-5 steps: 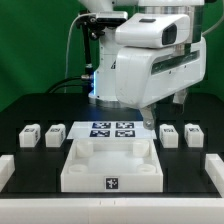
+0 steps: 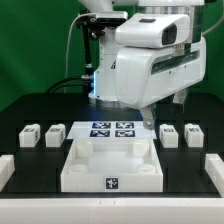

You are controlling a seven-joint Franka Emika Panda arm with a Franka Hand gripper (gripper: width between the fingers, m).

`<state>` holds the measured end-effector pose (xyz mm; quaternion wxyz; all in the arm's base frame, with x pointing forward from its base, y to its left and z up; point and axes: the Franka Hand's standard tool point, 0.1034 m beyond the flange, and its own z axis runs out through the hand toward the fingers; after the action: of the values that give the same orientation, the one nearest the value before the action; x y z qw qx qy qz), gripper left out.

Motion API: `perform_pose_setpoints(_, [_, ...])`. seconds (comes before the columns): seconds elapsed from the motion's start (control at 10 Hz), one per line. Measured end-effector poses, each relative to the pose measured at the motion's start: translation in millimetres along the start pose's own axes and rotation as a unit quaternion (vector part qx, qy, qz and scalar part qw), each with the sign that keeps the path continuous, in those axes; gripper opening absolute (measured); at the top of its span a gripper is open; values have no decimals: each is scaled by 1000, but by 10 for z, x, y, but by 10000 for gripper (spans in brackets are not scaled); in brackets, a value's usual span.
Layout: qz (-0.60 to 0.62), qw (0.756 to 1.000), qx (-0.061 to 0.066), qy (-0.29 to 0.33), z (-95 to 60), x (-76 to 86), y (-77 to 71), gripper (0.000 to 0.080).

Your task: Assemble one leg

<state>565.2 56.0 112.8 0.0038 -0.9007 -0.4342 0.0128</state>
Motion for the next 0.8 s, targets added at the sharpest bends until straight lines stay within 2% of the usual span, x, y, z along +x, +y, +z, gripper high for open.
perform_pose_setpoints(0.8, [-4,1000,1,-1,9,-2,-2,650])
